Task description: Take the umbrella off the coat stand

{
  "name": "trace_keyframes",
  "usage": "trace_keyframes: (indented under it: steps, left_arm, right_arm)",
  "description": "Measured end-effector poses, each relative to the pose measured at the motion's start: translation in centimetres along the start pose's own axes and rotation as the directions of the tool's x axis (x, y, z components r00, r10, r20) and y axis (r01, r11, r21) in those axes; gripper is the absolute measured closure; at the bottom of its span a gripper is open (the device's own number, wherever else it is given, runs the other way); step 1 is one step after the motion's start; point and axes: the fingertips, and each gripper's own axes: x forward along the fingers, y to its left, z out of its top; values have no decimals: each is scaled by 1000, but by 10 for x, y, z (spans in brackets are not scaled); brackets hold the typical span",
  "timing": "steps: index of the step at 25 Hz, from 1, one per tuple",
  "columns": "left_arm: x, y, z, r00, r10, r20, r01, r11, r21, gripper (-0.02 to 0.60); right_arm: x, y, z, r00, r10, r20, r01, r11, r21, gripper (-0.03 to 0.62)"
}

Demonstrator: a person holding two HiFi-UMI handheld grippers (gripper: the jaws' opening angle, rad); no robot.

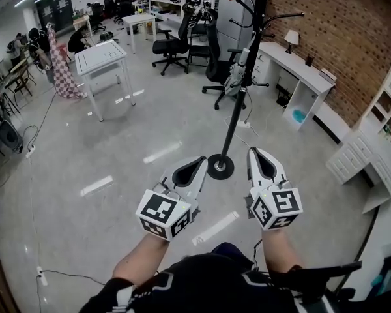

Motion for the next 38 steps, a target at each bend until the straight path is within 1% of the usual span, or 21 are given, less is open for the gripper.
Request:
trace_keyframes:
  steps: [4,9,11,14,17,19,21,22,25,28,33,38]
  left_arm:
    - [11,13,-5,1000,7,1,-7,1000,-12,575]
    - [36,31,-13,1000,23,-4,-23,1000,-18,575]
    - [49,36,-13,1000,20,2,-20,1000,-17,575]
    - [72,42,-8,1000,9,6,-9,1000,-4,575]
    - [97,52,-7,1000,20,5,-20,1000,-10,575]
    - [113,61,-5,999,32,16,-31,999,-36,575]
    - [125,70,-4,998,44,40,-40,995,-90,575]
    - [130,75,-3,998,52,44,-47,994,-103,575]
    - [148,82,-4,997,76,26,-74,994,-76,575]
    - [170,83,-3,997,81,21,-80,996,-37,575]
    - [199,86,-12,997,81,-3,-81,996,-39,575]
    - [230,90,-13,993,115,-22,-115,993,11,575]
  right_arm:
    - [15,-7,-6,1000,-10,-8,10,1000,-2,588]
    - [42,-22,-17,1000,6,-17,-6,1000,0,588]
    - [55,-32,-18,1000,12,-20,-12,1000,6,588]
    - [73,-53,-12,1000,8,7,-8,1000,4,588]
    - [93,-77,-8,1000,7,22,-7,1000,8,588]
    - [105,-89,-9,1000,14,21,-14,1000,15,588]
    - [115,-97,-11,1000,26,17,-27,999,25,588]
    - [120,-101,-11,999,33,16,-33,999,26,588]
    - [134,-115,-5,998,51,26,-51,998,22,588]
    - [146,-134,-1,998,54,39,-54,998,15,588]
    - [161,-158,-4,997,61,45,-62,998,21,588]
    - [174,-182,-3,995,81,62,-83,996,41,588]
